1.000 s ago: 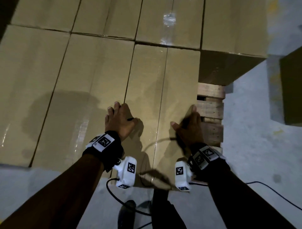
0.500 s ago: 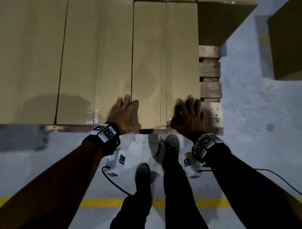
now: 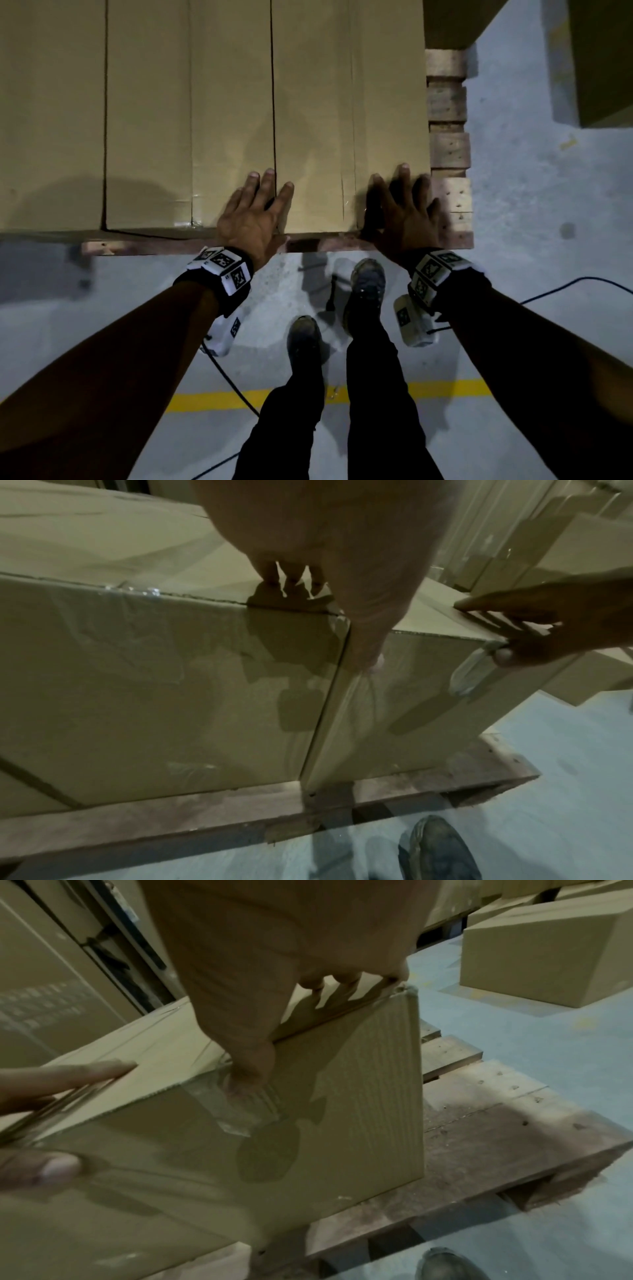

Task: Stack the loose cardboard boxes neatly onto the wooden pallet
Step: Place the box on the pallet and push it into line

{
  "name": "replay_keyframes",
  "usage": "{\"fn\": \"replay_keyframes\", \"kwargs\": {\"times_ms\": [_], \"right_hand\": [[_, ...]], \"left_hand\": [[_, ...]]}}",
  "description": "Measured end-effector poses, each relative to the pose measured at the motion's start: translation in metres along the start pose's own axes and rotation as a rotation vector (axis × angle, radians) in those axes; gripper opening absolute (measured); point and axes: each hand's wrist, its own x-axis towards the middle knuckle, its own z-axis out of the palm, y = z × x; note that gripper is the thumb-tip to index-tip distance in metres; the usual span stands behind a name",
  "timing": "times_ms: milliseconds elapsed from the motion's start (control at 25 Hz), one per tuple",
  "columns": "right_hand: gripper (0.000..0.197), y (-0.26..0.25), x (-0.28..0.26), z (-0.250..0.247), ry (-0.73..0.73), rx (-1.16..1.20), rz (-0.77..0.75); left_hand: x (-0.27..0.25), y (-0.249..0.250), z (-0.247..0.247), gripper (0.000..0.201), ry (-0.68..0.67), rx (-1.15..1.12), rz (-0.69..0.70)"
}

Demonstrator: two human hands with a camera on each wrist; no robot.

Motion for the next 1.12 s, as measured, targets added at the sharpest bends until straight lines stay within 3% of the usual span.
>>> {"fn": "replay_keyframes", "kwargs": {"times_ms": [720,1120], "right_hand": [[0.096,-0.012,0.002,-0.001,0.017,-0.012,0.03],[0.097,-0.011,0.011,0.005,0.004,0.004,0.027]], "left_hand": [[-0.004,-0.008,-0.005,0.082,-0.036,0.01,0.007],[0.001,-0.008,0.01,0.078,0.066,0.01,-0.016]]}}
